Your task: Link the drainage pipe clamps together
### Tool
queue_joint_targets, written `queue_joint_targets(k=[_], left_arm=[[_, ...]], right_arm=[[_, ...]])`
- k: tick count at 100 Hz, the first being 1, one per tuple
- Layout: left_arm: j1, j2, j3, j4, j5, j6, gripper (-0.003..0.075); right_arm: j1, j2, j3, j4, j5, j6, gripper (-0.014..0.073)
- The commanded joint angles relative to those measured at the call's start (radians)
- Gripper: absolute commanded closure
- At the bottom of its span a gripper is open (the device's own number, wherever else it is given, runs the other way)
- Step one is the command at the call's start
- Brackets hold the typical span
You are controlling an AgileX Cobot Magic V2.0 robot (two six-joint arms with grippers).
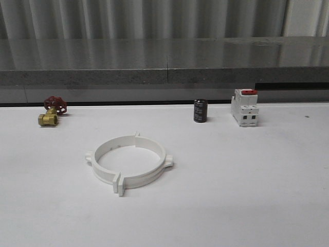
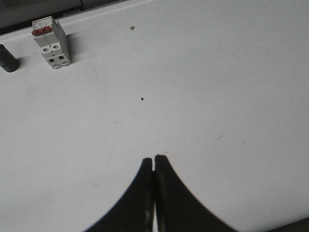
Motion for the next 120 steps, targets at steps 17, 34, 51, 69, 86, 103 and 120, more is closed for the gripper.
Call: queue_joint_targets(k=[17,34,51,69,86,103,120], left_arm=[[0.002,0.006,-0.027,0.007,-0.071,0.000,0.0741],[0.002,0.006,-0.027,0.007,-0.071,0.000,0.0741],[0.002,0.006,-0.027,0.007,-0.071,0.000,0.0741],[0.002,0.006,-0.027,0.007,-0.071,0.000,0.0741],[0.002,0.006,-0.027,0.007,-0.071,0.000,0.0741],[0.002,0.006,-0.027,0.007,-0.071,0.000,0.0741],[0.002,0.006,-0.027,0.007,-0.071,0.000,0.0741]], right_arm=[[-0.078,-0.078,0.042,-0.007,-0.190,-0.134,0.0660],[-0.165,-0.190,0.155,0.215,-0.382,-0.399,0.0660],[-0.191,-0.303,0.320,0.437,-0.656,-0.724,0.0660],[-0.188,-0.441,0.447,0.438,-0.721,-0.720,0.0660],[-0.188,-0.570,0.518,0.438,-0.727,-0.720,0.0660],[-0.188,-0.565,0.575,0.440,-0.814,-0.704,0.0660],[-0.188,-0.565,0.614,0.440,-0.897,-0.677,0.0660]])
